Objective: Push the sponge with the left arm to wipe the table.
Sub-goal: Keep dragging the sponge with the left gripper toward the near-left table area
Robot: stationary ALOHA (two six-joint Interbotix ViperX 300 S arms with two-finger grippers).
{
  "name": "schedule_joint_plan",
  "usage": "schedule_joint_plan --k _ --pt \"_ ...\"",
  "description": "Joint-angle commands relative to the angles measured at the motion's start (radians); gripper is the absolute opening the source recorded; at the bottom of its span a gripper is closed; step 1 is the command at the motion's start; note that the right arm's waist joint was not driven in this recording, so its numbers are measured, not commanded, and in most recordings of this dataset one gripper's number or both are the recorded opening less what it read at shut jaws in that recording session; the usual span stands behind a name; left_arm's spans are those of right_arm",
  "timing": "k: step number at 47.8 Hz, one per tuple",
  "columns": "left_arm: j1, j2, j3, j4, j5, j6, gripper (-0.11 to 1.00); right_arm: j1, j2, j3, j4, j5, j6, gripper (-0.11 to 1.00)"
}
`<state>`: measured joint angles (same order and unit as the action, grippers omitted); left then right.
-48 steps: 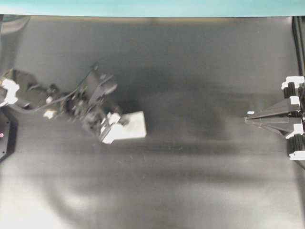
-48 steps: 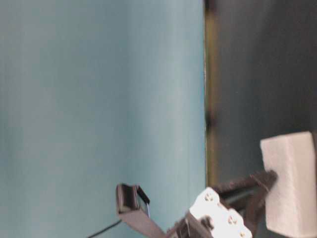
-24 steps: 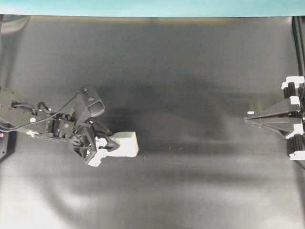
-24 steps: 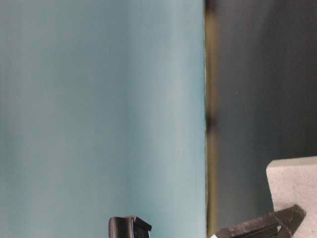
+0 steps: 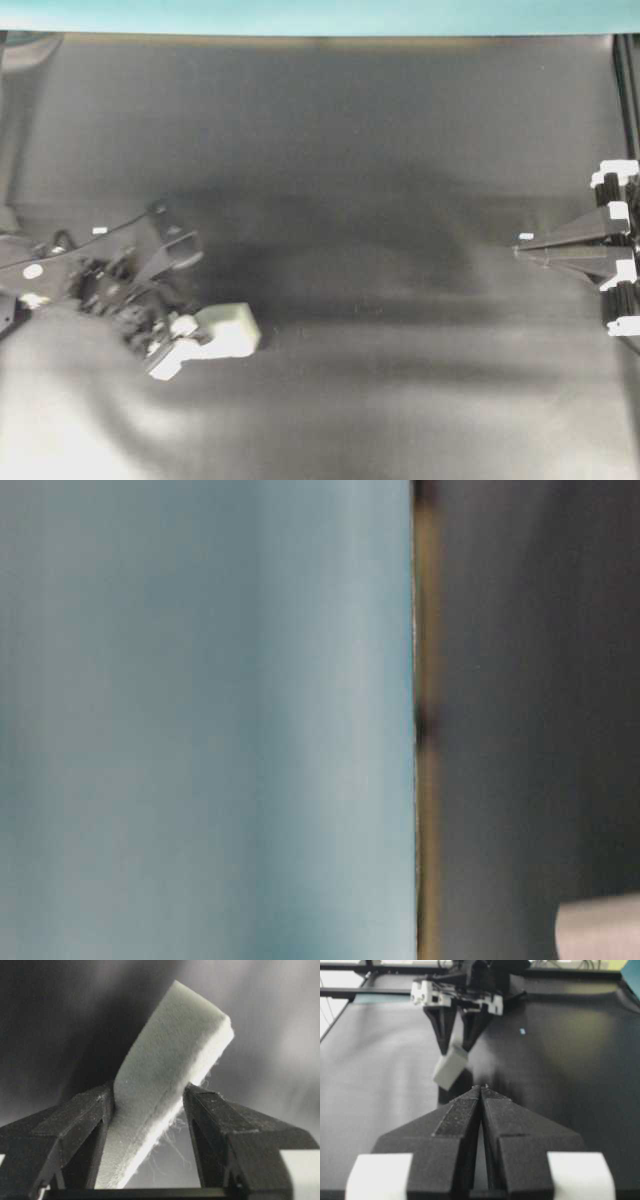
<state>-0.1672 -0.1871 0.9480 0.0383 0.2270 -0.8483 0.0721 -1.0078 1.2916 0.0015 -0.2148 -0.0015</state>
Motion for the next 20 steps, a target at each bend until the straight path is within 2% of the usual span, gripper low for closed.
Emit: schedule_joint_plan --k 1,13,20 --pt "-0.041 -0.046 0.014 0.003 0.021 -0.021 0.52 0.000 0.005 -0.005 0.002 -0.011 0.002 0.00" --pt "-0.184 -0.052 0.023 0.005 0.009 -0.164 0.52 0.000 0.003 -0.002 0.002 -0.011 0.000 0.00" --pt "-0.233 -0.037 0.011 0.005 -0.029 -0.172 0.52 0.000 0.000 -0.002 0.000 -0.011 0.000 0.00"
